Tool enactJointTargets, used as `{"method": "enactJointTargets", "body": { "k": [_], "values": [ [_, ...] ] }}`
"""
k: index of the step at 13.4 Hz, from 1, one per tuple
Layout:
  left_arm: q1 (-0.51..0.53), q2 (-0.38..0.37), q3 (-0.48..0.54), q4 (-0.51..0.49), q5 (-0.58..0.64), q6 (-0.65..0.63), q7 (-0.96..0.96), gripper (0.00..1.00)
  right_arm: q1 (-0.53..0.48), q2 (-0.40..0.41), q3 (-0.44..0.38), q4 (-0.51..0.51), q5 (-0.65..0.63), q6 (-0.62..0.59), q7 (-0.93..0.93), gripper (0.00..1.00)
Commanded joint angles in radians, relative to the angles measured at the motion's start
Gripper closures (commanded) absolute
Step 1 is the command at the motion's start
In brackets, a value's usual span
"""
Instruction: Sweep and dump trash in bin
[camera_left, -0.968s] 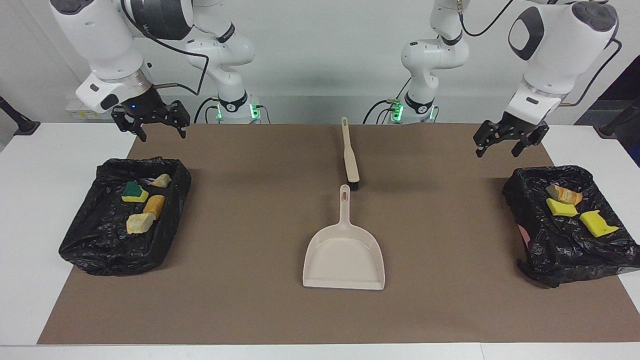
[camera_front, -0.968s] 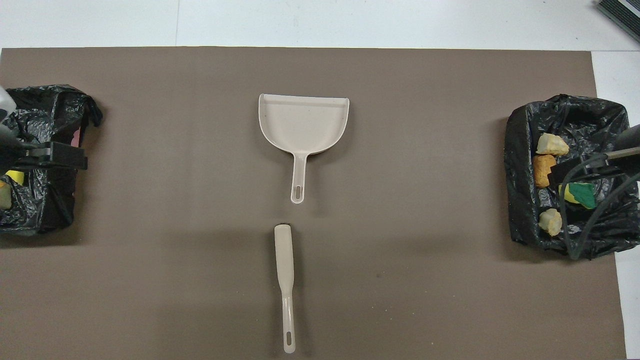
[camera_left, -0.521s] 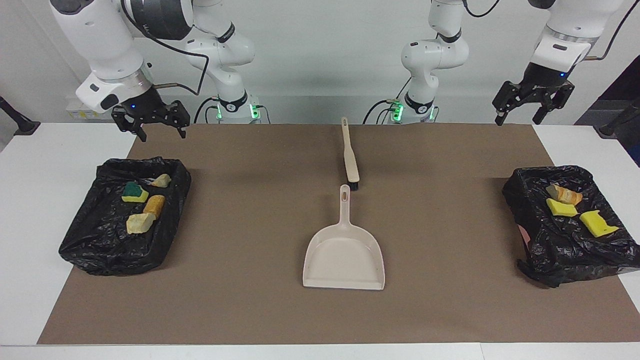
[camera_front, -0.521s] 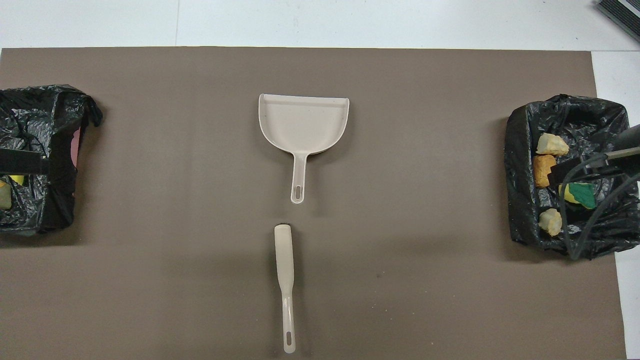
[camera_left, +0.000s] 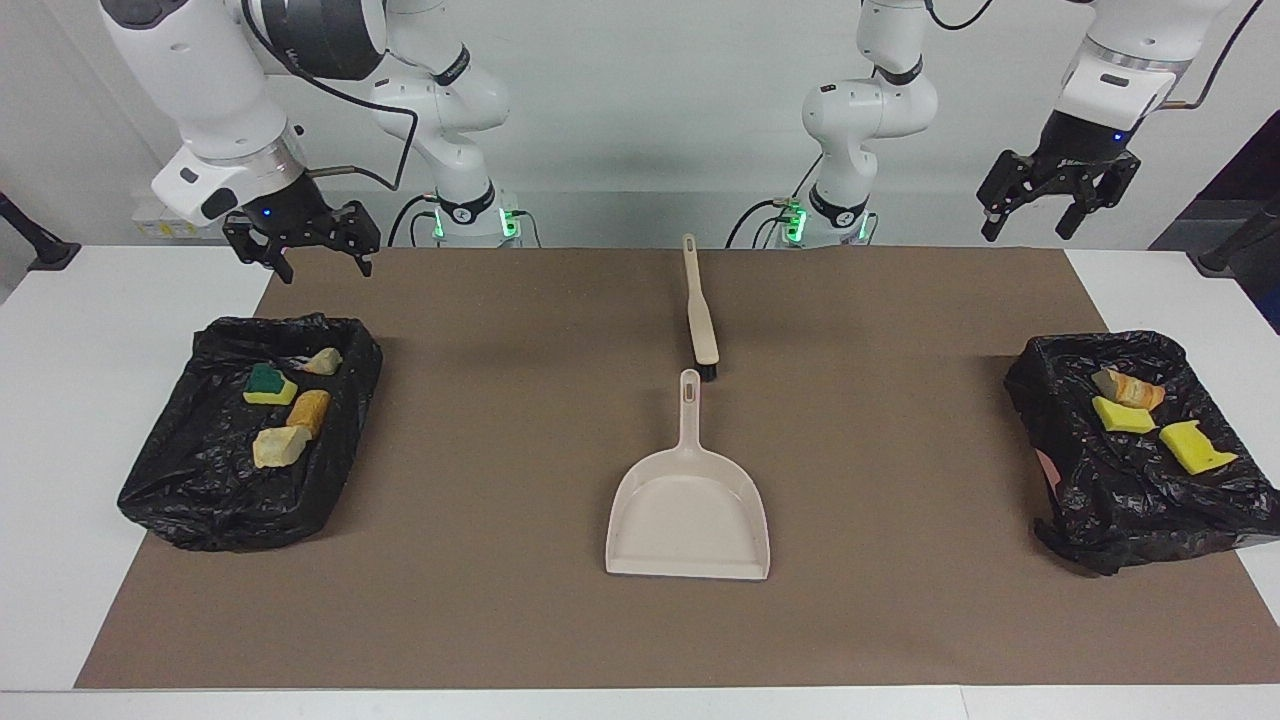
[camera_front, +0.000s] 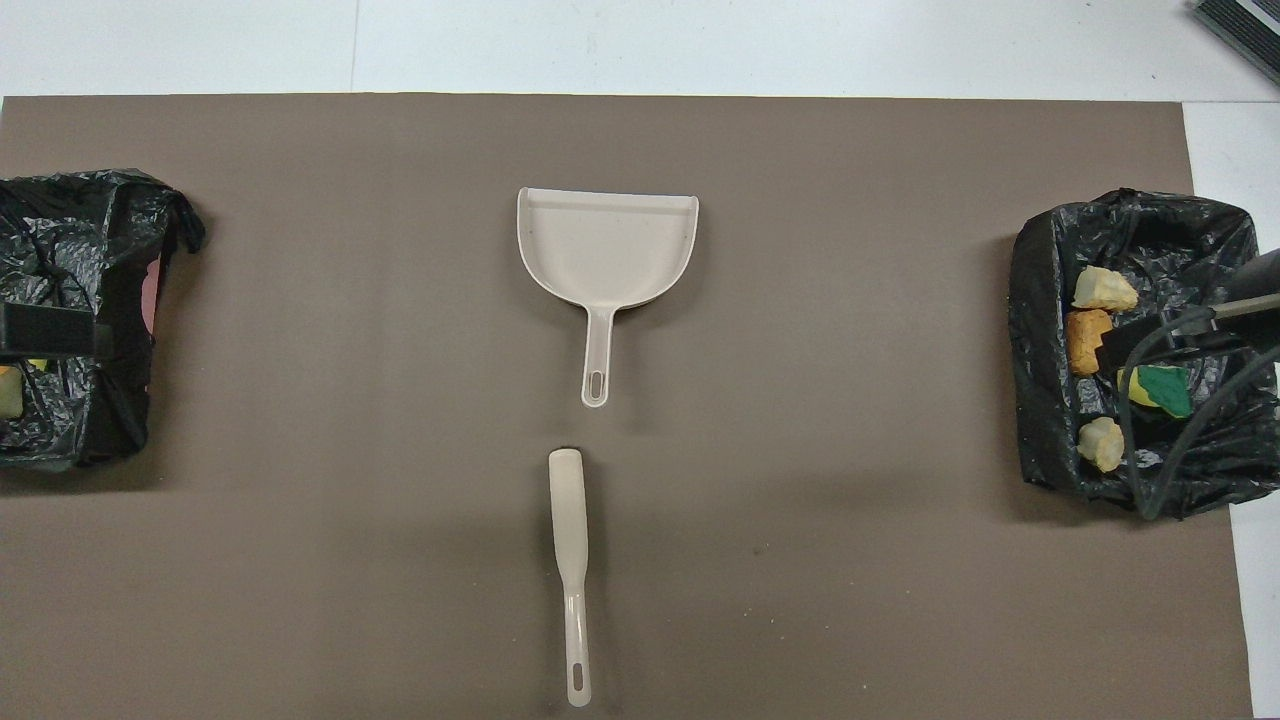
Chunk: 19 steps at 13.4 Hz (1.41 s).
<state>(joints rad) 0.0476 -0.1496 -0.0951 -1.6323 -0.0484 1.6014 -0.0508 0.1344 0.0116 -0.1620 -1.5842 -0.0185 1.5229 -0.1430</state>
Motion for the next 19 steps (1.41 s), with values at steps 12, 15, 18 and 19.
{"method": "enactJointTargets", "body": {
  "k": [12, 15, 18, 19],
  "values": [
    [0.011, -0.041, -0.002, -0.021, -0.008, -0.08, 0.0, 0.0, -0.007, 0.01, 0.002, 0.02, 0.017, -0.018, 0.016, 0.0],
    [0.011, -0.041, -0.002, -0.023, -0.008, -0.08, 0.0, 0.0, -0.007, 0.01, 0.002, 0.021, 0.017, -0.018, 0.017, 0.0],
    [0.012, -0.042, 0.0, -0.024, -0.01, -0.081, -0.011, 0.0, -0.007, 0.01, 0.002, 0.021, 0.017, -0.018, 0.016, 0.0],
    [0.011, -0.042, 0.0, -0.024, -0.01, -0.08, -0.011, 0.0, -0.007, 0.01, 0.002, 0.02, 0.017, -0.018, 0.016, 0.0]
  ]
}}
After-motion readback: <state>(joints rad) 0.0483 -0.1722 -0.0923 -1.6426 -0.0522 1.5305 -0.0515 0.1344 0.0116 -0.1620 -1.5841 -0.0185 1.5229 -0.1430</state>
